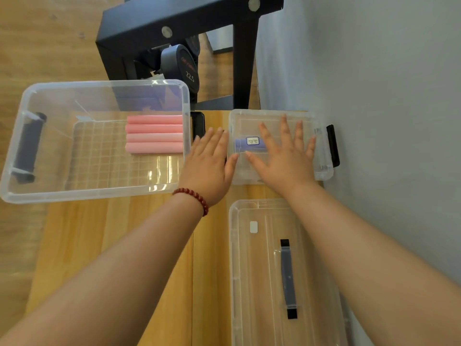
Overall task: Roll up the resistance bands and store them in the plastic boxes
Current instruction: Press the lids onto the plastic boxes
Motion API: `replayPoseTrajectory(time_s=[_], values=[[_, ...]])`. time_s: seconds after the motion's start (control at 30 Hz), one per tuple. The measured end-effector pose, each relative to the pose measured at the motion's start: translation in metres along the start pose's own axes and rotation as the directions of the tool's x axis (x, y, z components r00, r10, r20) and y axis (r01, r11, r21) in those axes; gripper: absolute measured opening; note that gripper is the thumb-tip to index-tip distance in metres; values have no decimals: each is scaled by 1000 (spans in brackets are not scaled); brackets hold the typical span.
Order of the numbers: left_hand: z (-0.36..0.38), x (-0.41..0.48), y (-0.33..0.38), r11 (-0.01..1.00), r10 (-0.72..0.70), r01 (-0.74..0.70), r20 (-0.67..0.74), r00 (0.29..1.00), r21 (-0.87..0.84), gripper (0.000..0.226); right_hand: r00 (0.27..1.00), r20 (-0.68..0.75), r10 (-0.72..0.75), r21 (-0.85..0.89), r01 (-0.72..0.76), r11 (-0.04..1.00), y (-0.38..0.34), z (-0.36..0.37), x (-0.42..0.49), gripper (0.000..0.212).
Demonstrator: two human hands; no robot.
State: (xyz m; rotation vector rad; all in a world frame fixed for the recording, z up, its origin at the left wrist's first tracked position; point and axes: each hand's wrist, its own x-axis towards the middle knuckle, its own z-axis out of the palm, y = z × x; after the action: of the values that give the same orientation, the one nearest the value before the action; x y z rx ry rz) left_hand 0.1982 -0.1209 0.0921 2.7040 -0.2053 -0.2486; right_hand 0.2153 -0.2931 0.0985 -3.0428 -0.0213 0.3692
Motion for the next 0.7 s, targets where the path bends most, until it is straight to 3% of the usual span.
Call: replayPoseTrajectory(time_s=[0.1, 0.17, 0.3, 0.43, 0.5, 0.57, 0.67, 0.7], values=[[14, -6, 15, 880, -181, 154, -18, 983, -450, 58, 998, 32, -59, -20, 60, 998, -11, 3, 8, 78], [23, -6, 16, 757, -310, 266, 31, 950, -597, 60, 996, 64, -67, -38, 69, 997, -7, 4, 12, 78], [30, -1, 11, 678, -378, 364, 122, 918, -638, 64, 993, 89, -76, -52, 81, 995, 5, 5, 12, 75], [34, -3, 10, 821, -295, 257, 7, 956, -510, 62, 992, 95, -77, -51, 82, 995, 7, 5, 12, 76], [38, -6, 13, 837, -253, 202, -33, 967, -509, 61, 992, 90, -84, -46, 88, 995, 7, 6, 12, 75], [40, -8, 16, 737, -295, 266, 59, 954, -622, 64, 992, 86, -90, -41, 94, 995, 8, 6, 11, 76], [39, -5, 18, 482, -353, 388, 231, 907, -786, 75, 992, 86, -94, -49, 99, 994, 7, 6, 10, 77], [39, -4, 19, 438, -359, 391, 241, 902, -809, 77, 992, 85, -93, -53, 98, 994, 7, 7, 10, 77]])
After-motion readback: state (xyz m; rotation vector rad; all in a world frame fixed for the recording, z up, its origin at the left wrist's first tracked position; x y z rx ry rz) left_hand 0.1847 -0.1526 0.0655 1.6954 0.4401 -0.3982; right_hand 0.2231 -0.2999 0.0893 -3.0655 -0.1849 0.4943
